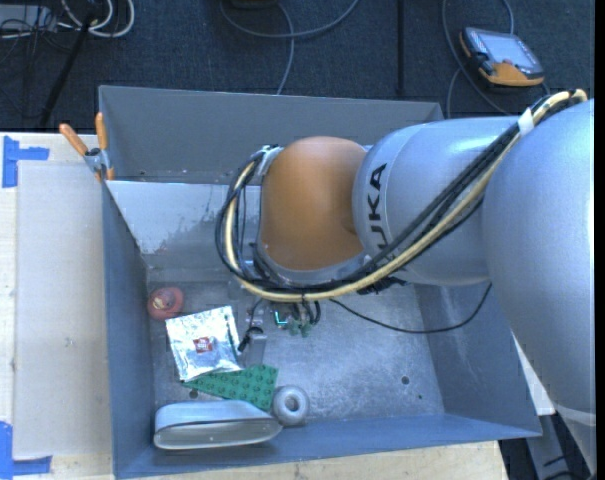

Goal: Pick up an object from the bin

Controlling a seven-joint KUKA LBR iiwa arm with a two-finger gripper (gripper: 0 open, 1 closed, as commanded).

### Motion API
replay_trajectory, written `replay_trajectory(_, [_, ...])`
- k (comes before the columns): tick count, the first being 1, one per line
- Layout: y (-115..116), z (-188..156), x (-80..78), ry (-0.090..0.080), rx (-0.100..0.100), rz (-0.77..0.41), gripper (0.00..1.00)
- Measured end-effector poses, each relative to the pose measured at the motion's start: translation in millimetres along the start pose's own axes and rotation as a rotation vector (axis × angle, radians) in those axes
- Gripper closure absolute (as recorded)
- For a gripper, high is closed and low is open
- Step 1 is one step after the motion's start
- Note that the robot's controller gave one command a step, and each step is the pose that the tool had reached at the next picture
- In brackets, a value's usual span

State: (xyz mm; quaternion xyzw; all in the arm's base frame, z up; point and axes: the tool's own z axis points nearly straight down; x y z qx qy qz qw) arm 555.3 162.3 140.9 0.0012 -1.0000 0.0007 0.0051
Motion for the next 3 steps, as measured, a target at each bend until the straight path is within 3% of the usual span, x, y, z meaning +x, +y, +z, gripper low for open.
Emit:
replay_trajectory(1, [27.7, 75.9, 7.9, -0.002, 0.0, 0.069, 0.0])
replay_trajectory(2, [26.9, 68.4, 3.6, -0.013, -0.004, 0.075, 1.0])
replay_trajectory(3, [31.6, -115.4, -3.7, -0.019, -0.004, 0.019, 1.0])
